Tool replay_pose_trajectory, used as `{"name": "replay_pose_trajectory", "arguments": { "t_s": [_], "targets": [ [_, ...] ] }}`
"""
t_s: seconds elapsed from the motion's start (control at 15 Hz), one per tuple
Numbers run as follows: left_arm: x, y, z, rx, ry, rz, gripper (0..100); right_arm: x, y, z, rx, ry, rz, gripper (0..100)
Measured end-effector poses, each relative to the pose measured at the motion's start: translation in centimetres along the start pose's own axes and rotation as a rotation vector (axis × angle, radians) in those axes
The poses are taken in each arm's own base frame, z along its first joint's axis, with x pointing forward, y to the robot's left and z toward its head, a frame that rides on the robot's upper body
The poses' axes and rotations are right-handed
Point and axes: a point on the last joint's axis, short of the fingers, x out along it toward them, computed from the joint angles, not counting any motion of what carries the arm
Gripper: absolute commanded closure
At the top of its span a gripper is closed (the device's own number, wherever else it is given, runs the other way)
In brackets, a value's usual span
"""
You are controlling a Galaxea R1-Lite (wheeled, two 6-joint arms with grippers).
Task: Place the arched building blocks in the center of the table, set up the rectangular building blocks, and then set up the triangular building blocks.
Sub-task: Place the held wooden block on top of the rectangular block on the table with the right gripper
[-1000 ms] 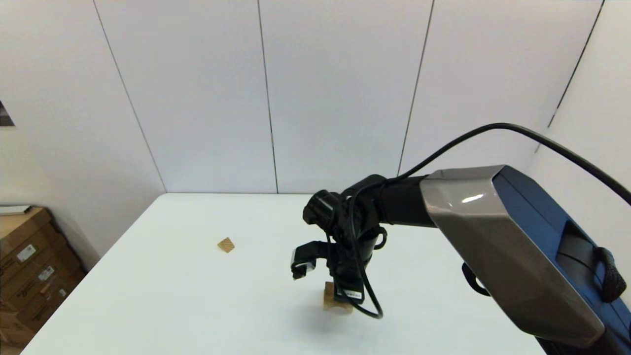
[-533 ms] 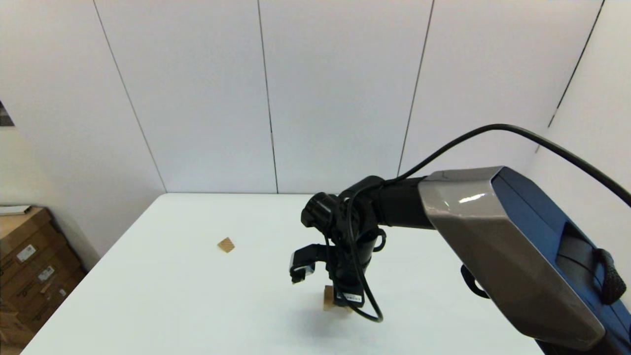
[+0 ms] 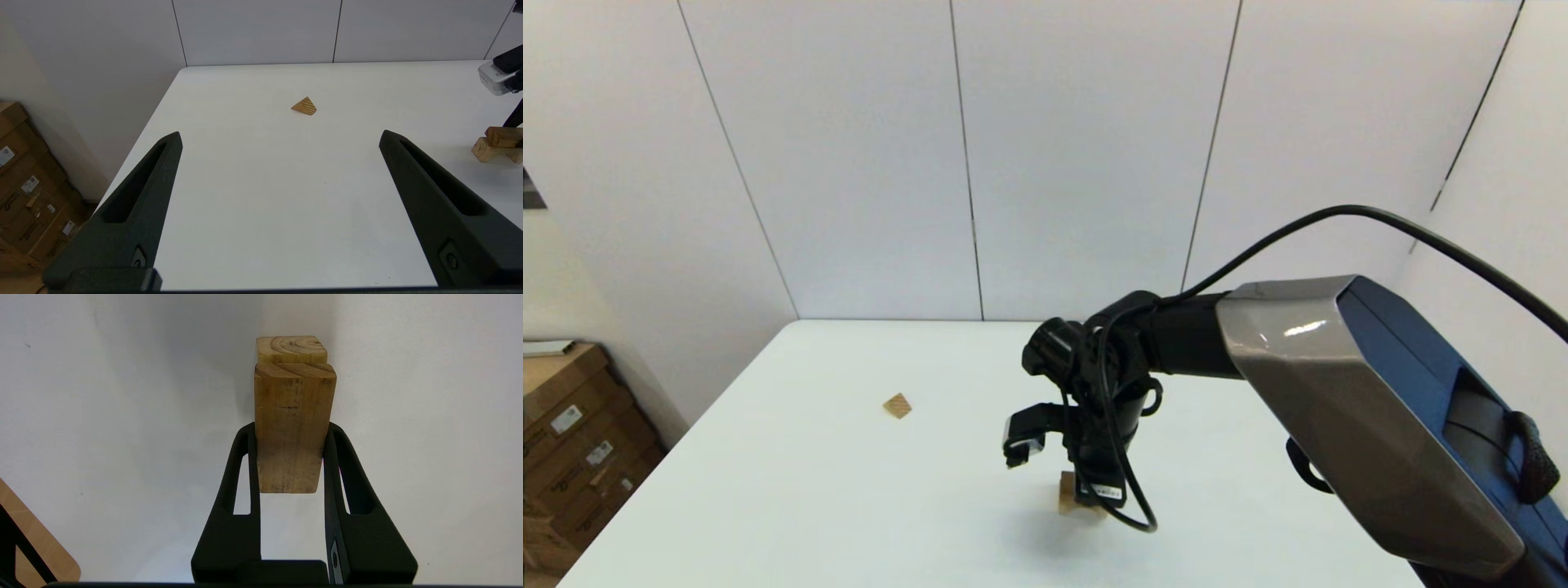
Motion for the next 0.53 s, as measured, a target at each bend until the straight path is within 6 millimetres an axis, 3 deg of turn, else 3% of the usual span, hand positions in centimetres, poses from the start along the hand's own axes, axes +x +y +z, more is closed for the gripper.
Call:
{"name": "replay_pose_trajectory", "arguments": {
  "t_s": [0.53],
  "targets": [
    [0.0,0.0,-0.01,0.0,0.001,0.0,0,-0.03,0.22,0.24,-0.008,-0.004,0.001,100]
  ]
}}
